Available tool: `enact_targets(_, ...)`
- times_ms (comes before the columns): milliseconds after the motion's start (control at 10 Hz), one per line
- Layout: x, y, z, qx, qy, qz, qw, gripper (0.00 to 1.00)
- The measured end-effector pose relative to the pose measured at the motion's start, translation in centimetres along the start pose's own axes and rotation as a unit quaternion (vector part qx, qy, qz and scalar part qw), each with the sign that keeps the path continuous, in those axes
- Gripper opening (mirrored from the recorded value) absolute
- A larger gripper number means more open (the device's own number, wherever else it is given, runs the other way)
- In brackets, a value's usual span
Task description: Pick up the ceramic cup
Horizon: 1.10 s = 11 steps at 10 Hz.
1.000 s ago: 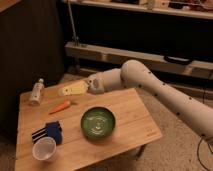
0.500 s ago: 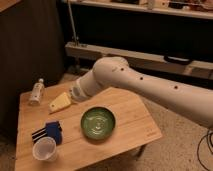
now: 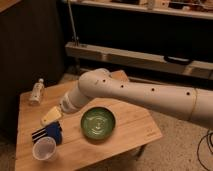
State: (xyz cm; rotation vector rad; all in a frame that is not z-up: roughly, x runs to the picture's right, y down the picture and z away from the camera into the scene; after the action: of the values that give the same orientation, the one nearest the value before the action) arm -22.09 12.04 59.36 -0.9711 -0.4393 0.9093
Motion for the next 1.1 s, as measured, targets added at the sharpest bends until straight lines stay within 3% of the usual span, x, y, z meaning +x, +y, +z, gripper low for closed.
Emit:
enact_targets(300, 1.1, -0.8, 3.1, -0.008, 0.017, 0.007, 0.9998, 0.80)
enact_targets(600, 1.6, -2.1, 6.0, -0.027, 0.020, 0.021, 0.9992, 0.80)
enact_targets(1100, 3.8, -3.3, 9.4, -0.033, 0.045, 0.038, 0.9977, 0.80)
